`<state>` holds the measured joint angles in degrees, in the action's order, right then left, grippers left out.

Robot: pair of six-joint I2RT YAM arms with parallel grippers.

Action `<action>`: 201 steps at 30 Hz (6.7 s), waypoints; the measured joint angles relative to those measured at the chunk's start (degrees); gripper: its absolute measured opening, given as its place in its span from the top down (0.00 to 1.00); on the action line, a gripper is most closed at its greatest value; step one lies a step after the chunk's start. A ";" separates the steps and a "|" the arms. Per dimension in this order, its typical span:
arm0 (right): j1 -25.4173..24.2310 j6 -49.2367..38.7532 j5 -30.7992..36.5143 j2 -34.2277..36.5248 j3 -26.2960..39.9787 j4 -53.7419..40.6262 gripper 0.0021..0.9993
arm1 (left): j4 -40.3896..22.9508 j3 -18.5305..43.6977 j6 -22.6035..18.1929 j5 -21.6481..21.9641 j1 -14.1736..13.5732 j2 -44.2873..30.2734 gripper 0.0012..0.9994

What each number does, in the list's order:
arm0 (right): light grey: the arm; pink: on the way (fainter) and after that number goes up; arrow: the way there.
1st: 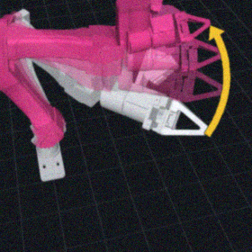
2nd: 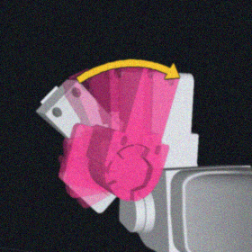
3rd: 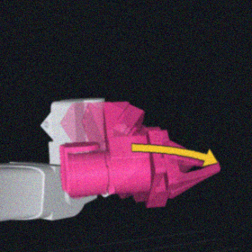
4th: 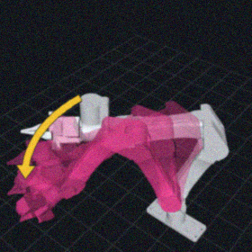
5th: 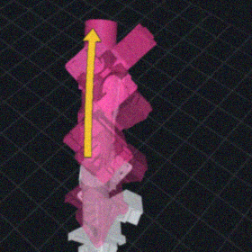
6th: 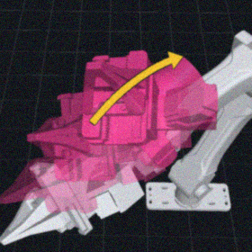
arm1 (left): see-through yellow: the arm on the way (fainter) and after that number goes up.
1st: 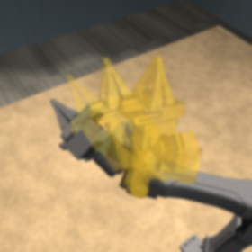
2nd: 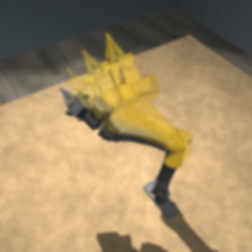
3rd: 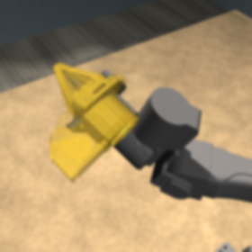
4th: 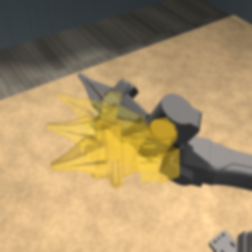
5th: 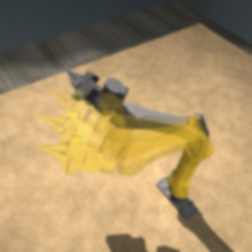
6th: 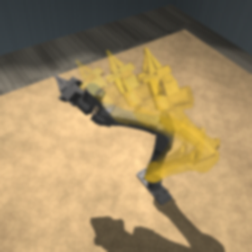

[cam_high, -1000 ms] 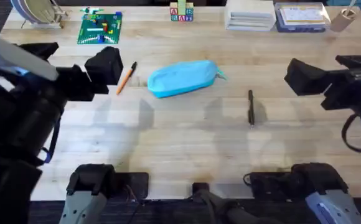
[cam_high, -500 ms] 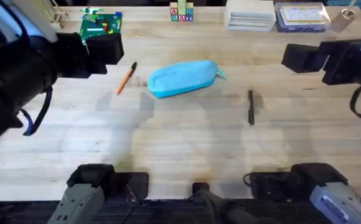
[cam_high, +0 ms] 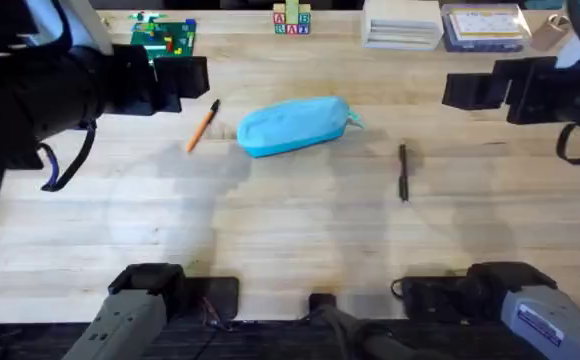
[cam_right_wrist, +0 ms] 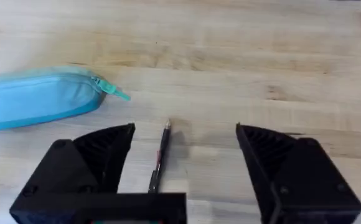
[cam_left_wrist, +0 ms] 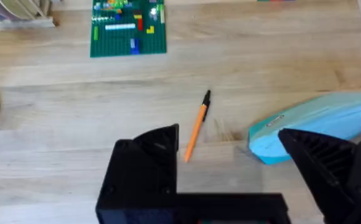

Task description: Unzip the bag, pick up the pens from the table one at a time and place them inside, then zip the bag closed.

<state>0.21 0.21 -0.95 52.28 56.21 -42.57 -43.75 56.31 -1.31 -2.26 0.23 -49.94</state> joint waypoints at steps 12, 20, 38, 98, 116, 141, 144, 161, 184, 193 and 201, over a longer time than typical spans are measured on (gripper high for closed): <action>0.00 0.00 0.00 1.35 0.00 0.29 0.00 | -0.33 0.00 0.01 -0.59 0.00 -0.37 0.01; 0.00 0.00 -0.02 1.35 0.00 0.31 0.00 | -0.35 0.00 0.01 -0.76 0.00 -0.37 0.01; 0.00 0.00 0.00 1.35 0.00 0.30 0.00 | -1.48 0.00 -0.83 -1.80 0.02 -0.37 0.01; 0.00 0.00 0.00 1.35 0.00 0.31 0.00 | -1.81 0.22 -65.63 -54.79 13.11 -37.27 0.01; 0.00 0.00 0.00 1.35 0.00 0.31 0.00 | -1.75 0.61 -79.63 -56.52 13.09 -39.73 0.01; 0.00 0.00 0.00 1.35 0.00 0.31 0.00 | -0.50 0.63 -82.52 -60.87 10.62 -47.95 0.01; 0.00 0.00 0.00 1.35 0.00 0.31 0.00 | -1.00 0.63 -82.52 -59.38 9.85 -47.95 0.01; 0.00 0.00 0.00 1.35 0.00 0.31 0.00 | -1.70 0.63 -82.52 -57.44 9.05 -47.95 0.01; 0.00 0.00 0.00 1.35 0.00 0.31 0.00 | -1.27 0.63 -82.72 -56.83 9.01 -47.95 0.96; 0.00 -0.45 0.00 1.35 0.00 0.31 0.00 | -1.27 0.63 -82.71 -56.84 9.01 -47.95 0.96; 0.00 -10.07 -4.26 4.09 0.00 0.40 0.00 | -1.27 0.63 -82.72 -56.85 9.01 -47.95 0.96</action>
<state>0.21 -9.87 -5.21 56.37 56.21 -42.17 -45.01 56.95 -84.03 -59.11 9.23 -97.89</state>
